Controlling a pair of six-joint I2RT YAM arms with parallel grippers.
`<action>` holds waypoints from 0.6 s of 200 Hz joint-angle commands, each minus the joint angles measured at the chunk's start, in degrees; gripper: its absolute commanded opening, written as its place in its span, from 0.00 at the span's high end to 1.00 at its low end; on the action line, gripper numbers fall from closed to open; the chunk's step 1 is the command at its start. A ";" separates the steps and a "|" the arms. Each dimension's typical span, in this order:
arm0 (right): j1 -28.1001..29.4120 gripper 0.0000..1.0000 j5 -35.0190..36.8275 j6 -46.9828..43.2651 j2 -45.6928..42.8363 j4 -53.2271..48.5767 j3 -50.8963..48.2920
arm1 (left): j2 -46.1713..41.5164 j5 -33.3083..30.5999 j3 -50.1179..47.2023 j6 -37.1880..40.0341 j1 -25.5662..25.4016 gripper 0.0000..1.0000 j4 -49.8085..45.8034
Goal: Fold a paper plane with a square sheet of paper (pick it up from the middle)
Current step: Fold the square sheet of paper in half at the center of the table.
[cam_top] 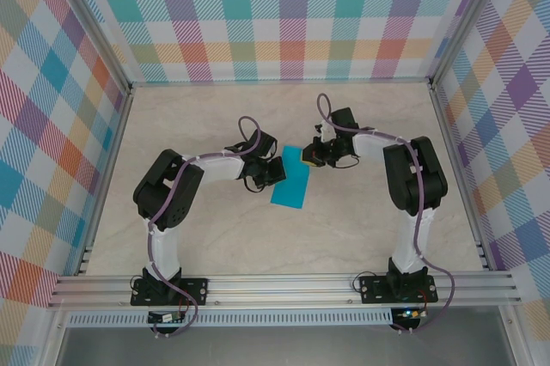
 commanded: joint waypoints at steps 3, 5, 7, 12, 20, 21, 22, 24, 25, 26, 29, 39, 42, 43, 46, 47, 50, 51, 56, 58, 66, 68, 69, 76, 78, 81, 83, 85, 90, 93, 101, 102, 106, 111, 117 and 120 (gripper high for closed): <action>-0.17 1.00 0.05 -1.74 1.44 -0.87 -0.81 | 4.30 -1.28 -2.75 0.87 -1.01 1.00 -6.12; -0.17 1.00 0.14 -1.85 1.51 -0.73 -0.96 | 4.30 -1.28 -2.75 0.86 -1.01 1.00 -6.12; -0.18 1.00 0.23 -1.91 1.53 -0.64 -1.09 | 4.30 -1.28 -2.75 0.86 -1.01 1.00 -6.12; -0.16 1.00 0.42 -1.99 1.77 -0.39 -1.42 | 4.30 -1.33 -2.76 0.93 -1.01 1.00 -6.20; -0.18 1.00 1.07 -1.92 2.17 -0.11 -1.77 | 4.30 -1.36 -2.84 0.97 -1.01 1.00 -6.24; -0.18 1.00 1.16 -1.92 2.21 -0.13 -1.85 | 4.25 -1.37 -2.84 0.96 -1.01 1.00 -6.22; -0.22 1.00 1.21 -1.97 2.27 -0.09 -1.88 | 4.28 -1.37 -2.84 1.00 -1.01 1.00 -6.22; -0.16 1.00 1.37 -1.93 2.38 0.02 -1.96 | 4.25 -1.37 -2.84 1.01 -1.01 1.00 -6.25; -0.21 1.00 1.40 -1.97 2.44 0.07 -2.03 | 4.27 -1.37 -2.84 1.02 -1.01 1.00 -6.28; -0.19 1.00 1.46 -1.99 2.48 0.09 -2.06 | 4.24 -1.37 -2.84 1.08 -1.01 1.00 -6.33; -0.18 1.00 1.57 -2.02 2.58 0.19 -2.16 | 4.27 -1.36 -2.89 1.04 -1.01 1.00 -6.33; -0.18 1.00 2.44 -2.26 3.18 0.49 -2.52 | 4.21 -1.37 -2.93 1.09 -1.01 1.00 -6.24; -0.22 1.00 2.86 -2.33 3.33 0.55 -2.68 | 4.13 -1.41 -3.01 1.11 -1.01 1.00 -6.28; -0.25 1.00 3.09 -2.40 3.37 0.66 -2.75 | 4.13 -1.39 -3.01 1.08 -1.01 1.00 -6.24; -0.26 1.00 3.21 -2.41 3.49 0.74 -2.83 | 4.12 -1.37 -3.02 1.11 -0.99 1.00 -6.22; -0.26 1.00 3.26 -2.48 3.59 0.84 -2.94 | 4.12 -1.37 -3.02 1.07 -1.00 1.00 -6.26; -0.33 1.00 3.23 -2.63 3.64 1.15 -3.07 | 4.12 -1.37 -3.02 1.09 -1.01 1.00 -6.24; -0.34 1.00 3.21 -2.67 3.69 1.20 -3.11 | 4.08 -1.37 -3.02 1.11 -1.01 1.00 -6.27; -0.38 1.00 3.27 -2.80 4.01 1.27 -3.15 | 4.12 -1.44 -3.02 1.20 -1.00 1.00 -6.30; -0.41 1.00 3.36 -2.89 4.09 1.26 -3.11 | 4.12 -1.50 -3.06 1.21 -1.01 1.00 -6.32; -0.38 1.00 4.23 -3.16 4.64 0.58 -2.76 | 4.12 -1.51 -3.19 1.18 -1.01 1.00 -6.23; -0.38 1.00 4.42 -3.35 4.78 0.36 -2.68 | 4.12 -1.47 -3.19 1.14 -1.01 1.00 -6.26; -0.45 1.00 4.50 -3.43 4.87 0.24 -2.65 | 4.08 -1.42 -3.24 1.13 -1.01 1.00 -6.23; -0.44 1.00 5.19 -3.74 5.28 -0.41 -2.26 | 4.07 -1.46 -3.30 1.18 -1.01 1.00 -6.15; -0.55 1.00 5.23 -3.69 5.38 -0.59 -2.16 | 4.11 -1.46 -3.31 1.08 -1.01 1.00 -6.13; -0.53 1.00 5.07 -3.74 5.38 -0.81 -2.04 | 4.08 -1.48 -3.36 1.11 -1.01 1.00 -6.10; -0.62 1.00 4.80 -3.76 5.27 -0.75 -2.02 | 4.11 -1.46 -3.32 1.10 -1.01 1.00 -6.09; -0.66 1.00 4.40 -3.81 5.20 -0.63 -2.08 | 4.10 -1.46 -3.36 1.05 -1.01 1.00 -6.09; -0.70 1.00 3.39 -3.97 4.66 -0.10 -2.37 | 4.03 -1.37 -3.36 1.10 -1.00 1.00 -6.12; -0.70 1.00 2.98 -3.88 4.13 0.41 -2.58 | 3.99 -1.39 -3.37 1.11 -1.01 1.00 -6.13; -0.83 0.99 1.98 -3.62 2.87 1.15 -2.84 | 3.94 -1.41 -3.37 1.16 -1.01 1.00 -6.29; -0.86 0.99 1.79 -3.61 2.73 1.16 -2.73 | 3.95 -1.44 -3.37 1.19 -1.01 1.00 -6.29; -0.94 0.99 0.73 -3.66 2.38 0.97 -2.27 | 3.87 -1.46 -3.45 1.21 -1.01 1.00 -6.30; -1.16 0.98 -0.63 -3.83 2.21 0.39 -1.32 | 3.79 -1.56 -3.52 1.21 -1.01 1.00 -6.35; -1.31 0.98 -1.65 -3.92 2.08 -0.68 -0.03 | 3.84 -1.55 -3.55 1.22 -1.00 1.00 -6.30; -1.36 0.98 -1.65 -3.90 1.99 -1.20 0.49 | 3.86 -1.58 -3.55 1.22 -1.01 1.00 -6.30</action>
